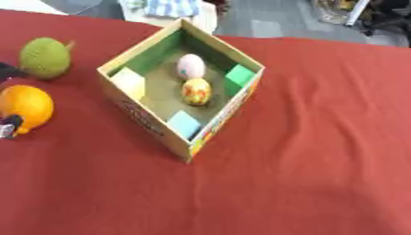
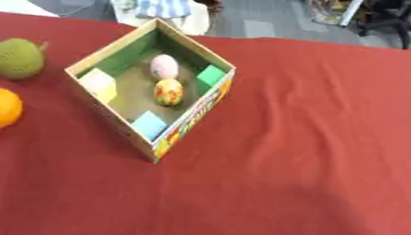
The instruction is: Pick up objects on the table and place them in the box.
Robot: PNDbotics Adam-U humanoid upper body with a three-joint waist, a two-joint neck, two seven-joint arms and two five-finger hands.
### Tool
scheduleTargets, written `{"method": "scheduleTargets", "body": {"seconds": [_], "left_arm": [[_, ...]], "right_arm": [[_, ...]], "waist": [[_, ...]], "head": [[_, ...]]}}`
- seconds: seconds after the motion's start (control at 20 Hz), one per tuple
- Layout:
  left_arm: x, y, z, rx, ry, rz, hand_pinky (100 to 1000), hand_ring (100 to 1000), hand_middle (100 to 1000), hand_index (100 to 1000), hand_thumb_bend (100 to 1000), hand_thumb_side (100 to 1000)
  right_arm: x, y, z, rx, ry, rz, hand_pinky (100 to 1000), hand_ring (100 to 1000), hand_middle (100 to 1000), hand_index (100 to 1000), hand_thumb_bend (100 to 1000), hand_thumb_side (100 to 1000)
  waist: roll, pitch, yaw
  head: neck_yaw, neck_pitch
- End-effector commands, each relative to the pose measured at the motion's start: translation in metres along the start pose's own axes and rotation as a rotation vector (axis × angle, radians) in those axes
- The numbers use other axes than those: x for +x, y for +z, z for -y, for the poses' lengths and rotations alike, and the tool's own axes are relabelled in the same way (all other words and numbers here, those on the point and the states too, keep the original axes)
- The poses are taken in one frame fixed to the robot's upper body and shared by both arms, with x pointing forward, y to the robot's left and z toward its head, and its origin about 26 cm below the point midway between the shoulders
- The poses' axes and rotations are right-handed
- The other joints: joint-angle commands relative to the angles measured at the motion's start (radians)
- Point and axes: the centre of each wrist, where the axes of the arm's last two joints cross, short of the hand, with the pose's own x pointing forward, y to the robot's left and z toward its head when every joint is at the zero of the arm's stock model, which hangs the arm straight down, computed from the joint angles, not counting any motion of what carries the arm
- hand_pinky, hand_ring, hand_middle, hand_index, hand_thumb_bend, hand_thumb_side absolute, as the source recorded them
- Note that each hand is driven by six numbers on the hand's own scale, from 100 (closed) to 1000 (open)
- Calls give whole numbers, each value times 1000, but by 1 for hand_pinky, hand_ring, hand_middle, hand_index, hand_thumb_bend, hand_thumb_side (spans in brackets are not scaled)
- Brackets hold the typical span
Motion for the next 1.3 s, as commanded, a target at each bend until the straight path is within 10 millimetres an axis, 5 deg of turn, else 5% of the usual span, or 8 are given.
{"method": "scheduleTargets", "body": {"seconds": [0.05,0.3,0.7,0.85,1.15,1.3], "left_arm": [[-7,2,-11,33,-25,-28,912,921,853,952,255,270],[-8,-1,-7,32,-28,-39,873,886,808,914,193,277],[-4,-2,-5,59,-49,-17,733,727,600,752,179,278],[0,-1,-5,87,-35,9,690,673,561,712,100,253],[15,11,-22,236,-5,77,626,606,506,643,100,197],[24,20,-33,337,-20,101,615,590,520,656,203,152]], "right_arm": [[4,-5,1,324,214,238,1000,100,684,772,100,529],[4,-5,0,324,207,233,1000,100,682,772,100,528],[3,-4,-1,319,195,221,1000,100,680,771,100,526],[4,-4,0,315,191,216,1000,100,679,771,100,526],[5,-3,1,309,184,200,1000,100,678,771,100,525],[5,-2,1,304,179,192,1000,100,677,771,100,525]], "waist": [[4,0,-1],[4,2,-4],[5,0,-4],[6,-4,-3],[12,-14,3],[15,-20,3]], "head": [[5,-14],[9,-14],[12,-10],[8,-7],[1,3],[-2,6]]}}
